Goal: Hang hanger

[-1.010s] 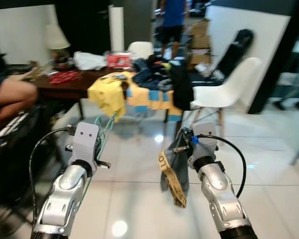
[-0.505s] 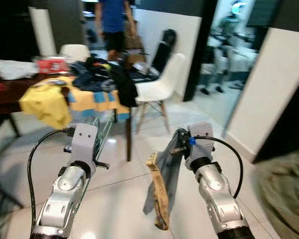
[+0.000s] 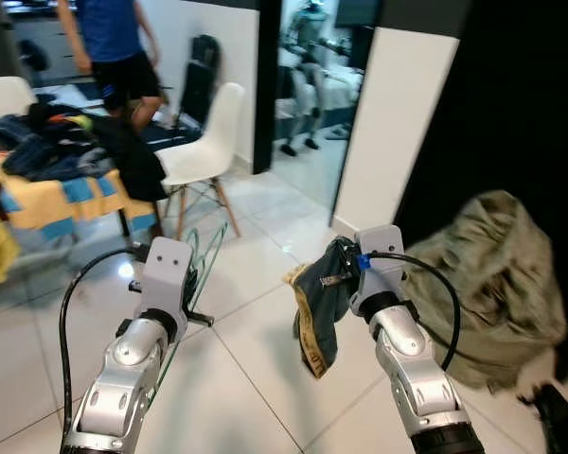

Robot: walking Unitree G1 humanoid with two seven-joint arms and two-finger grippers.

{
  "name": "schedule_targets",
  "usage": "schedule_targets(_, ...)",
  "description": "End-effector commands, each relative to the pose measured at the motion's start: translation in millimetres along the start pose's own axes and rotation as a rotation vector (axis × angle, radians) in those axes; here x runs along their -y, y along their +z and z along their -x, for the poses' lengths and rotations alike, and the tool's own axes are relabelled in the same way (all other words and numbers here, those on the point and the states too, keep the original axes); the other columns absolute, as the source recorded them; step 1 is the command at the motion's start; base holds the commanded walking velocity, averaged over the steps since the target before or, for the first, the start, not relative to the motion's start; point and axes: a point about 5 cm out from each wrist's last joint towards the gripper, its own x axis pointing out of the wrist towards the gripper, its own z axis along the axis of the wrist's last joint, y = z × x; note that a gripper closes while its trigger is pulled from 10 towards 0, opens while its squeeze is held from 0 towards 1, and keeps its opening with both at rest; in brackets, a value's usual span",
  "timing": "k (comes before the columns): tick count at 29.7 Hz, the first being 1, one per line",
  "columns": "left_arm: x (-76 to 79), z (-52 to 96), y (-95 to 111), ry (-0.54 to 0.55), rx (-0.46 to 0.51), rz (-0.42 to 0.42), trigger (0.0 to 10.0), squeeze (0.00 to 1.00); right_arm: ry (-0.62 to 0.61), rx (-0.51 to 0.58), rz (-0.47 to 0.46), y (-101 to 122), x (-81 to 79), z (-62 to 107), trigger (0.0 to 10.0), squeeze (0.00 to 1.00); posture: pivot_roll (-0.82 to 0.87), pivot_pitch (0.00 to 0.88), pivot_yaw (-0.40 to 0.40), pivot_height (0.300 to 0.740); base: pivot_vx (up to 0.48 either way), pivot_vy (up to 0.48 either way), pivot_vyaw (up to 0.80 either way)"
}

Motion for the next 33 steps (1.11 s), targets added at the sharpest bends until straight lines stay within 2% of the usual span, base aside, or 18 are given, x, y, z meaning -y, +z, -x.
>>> schedule_targets(1, 1.0, 3.2, 4.7, -0.037, 0.016, -0.017, 10.0, 0.0, -0.007, -0.001, -0.014, -1.2, 2.4, 0.9, 10.0, 0.0, -0.02, 0.13, -0.028, 0.74, 0.0, 0.0, -0.8)
schedule_targets(4, 1.3, 5.6, 5.6, -0.074, 0.02, -0.039, 10.0, 0.0, -0.005, -0.001, -0.013, -1.1, 2.5, 0.5, 10.0, 0.0, -0.02, 0.133, -0.03, 0.74, 0.0, 0.0, -0.8)
schedule_targets(7, -5.8, 18.5, 12.5, -0.216, 0.043, -0.142, 10.0, 0.0, 0.029, 0.005, -0.006, 0.7, 3.1, -1.5, 10.0, 0.0, -0.01, 0.142, -0.032, 0.74, 0.0, 0.0, -0.8)
schedule_targets(8, -5.8, 18.5, 12.5, -0.216, 0.043, -0.142, 10.0, 0.0, 0.029, 0.005, -0.006, 0.7, 3.1, -1.5, 10.0, 0.0, -0.01, 0.142, -0.032, 0.74, 0.0, 0.0, -0.8)
schedule_targets(10, -14.0, 30.7, 17.7, -0.312, 0.047, -0.199, 10.0, 0.0, 0.102, 0.023, -0.018, 4.7, 2.0, -2.3, 10.0, 0.0, 0.0, 0.146, -0.032, 0.74, 0.0, 0.0, -0.63)
schedule_targets(12, -18.8, 45.8, 24.3, -0.42, 0.051, -0.208, 10.0, 0.0, 0.24, 0.051, -0.056, 13.9, -3.7, -1.9, 10.0, 0.0, 0.01, 0.151, -0.033, 0.74, 0.0, 0.0, 0.0)
schedule_targets(14, -18.5, 62.3, 32.5, -0.521, 0.052, -0.153, 10.0, 0.0, 0.41, 0.077, -0.114, 26.8, -11.0, 0.8, 10.0, 0.0, 0.01, 0.156, -0.034, 0.74, 0.0, 0.0, 0.0)
schedule_targets(15, -18.5, 62.3, 32.5, -0.521, 0.052, -0.153, 10.0, 0.0, 0.41, 0.077, -0.114, 26.8, -11.0, 0.8, 10.0, 0.0, 0.01, 0.156, -0.034, 0.74, 0.0, 0.0, 0.0)
schedule_targets(17, -16.1, 76.5, 39.5, -0.607, 0.071, -0.083, 10.0, 0.0, 0.532, 0.089, -0.178, 37.6, -13.8, 2.4, 10.0, 0.0, 0.01, 0.157, -0.036, 0.74, 0.0, 0.0, 0.0)
schedule_targets(19, -16.8, 86.6, 43.2, -0.658, 0.076, -0.035, 10.0, 0.0, 0.559, 0.091, -0.225, 44.4, -7.8, -3.5, 10.0, 0.0, 0.01, 0.159, -0.041, 0.74, 0.0, 0.0, 0.0)
schedule_targets(22, -18.3, 88.6, 44.2, -0.667, 0.073, -0.021, 10.0, 0.0, 0.553, 0.09, -0.238, 45.8, -4.5, -6.5, 10.0, 0.0, 0.01, 0.16, -0.042, 0.74, 0.0, 0.0, 0.0)
schedule_targets(24, -31.7, 87.7, 45.9, -0.642, 0.062, 0.024, 10.0, 0.0, 0.527, 0.097, -0.271, 49.5, 4.0, -13.8, 10.0, 0.0, 0.01, 0.163, -0.051, 0.74, 0.0, 0.0, 0.0)
schedule_targets(26, -31.7, 87.7, 45.9, -0.642, 0.062, 0.024, 10.0, 0.0, 0.527, 0.097, -0.271, 49.5, 4.0, -13.8, 10.0, 0.0, 0.01, 0.163, -0.051, 0.74, 0.0, 0.0, 0.0)
schedule_targets(27, -39.5, 88.9, 47.5, -0.647, 0.056, 0.055, 10.0, 0.0, 0.523, 0.114, -0.31, 55.9, 7.9, -17.5, 10.0, 0.0, 0.02, 0.165, -0.055, 0.74, 0.0, 0.0, 0.0)
schedule_targets(28, -39.5, 88.9, 47.5, -0.647, 0.056, 0.055, 10.0, 0.0, 0.523, 0.114, -0.31, 55.9, 7.9, -17.5, 10.0, 0.0, 0.02, 0.165, -0.055, 0.74, 0.0, 0.0, 0.0)
schedule_targets(30, -49.1, 92.3, 52.2, -0.643, 0.067, 0.067, 10.0, 0.0, 0.517, 0.166, -0.382, 73.6, 14.3, -25.9, 10.0, 0.0, 0.01, 0.168, -0.063, 0.74, 0.0, 0.0, 0.0)
schedule_targets(33, -52.0, 94.4, 58.5, -0.631, 0.089, 0.056, 10.0, 0.0, 0.471, 0.146, -0.343, 70.9, 19.9, -31.8, 10.0, 0.0, 0.01, 0.168, -0.067, 0.74, 0.0, 0.0, 0.0)
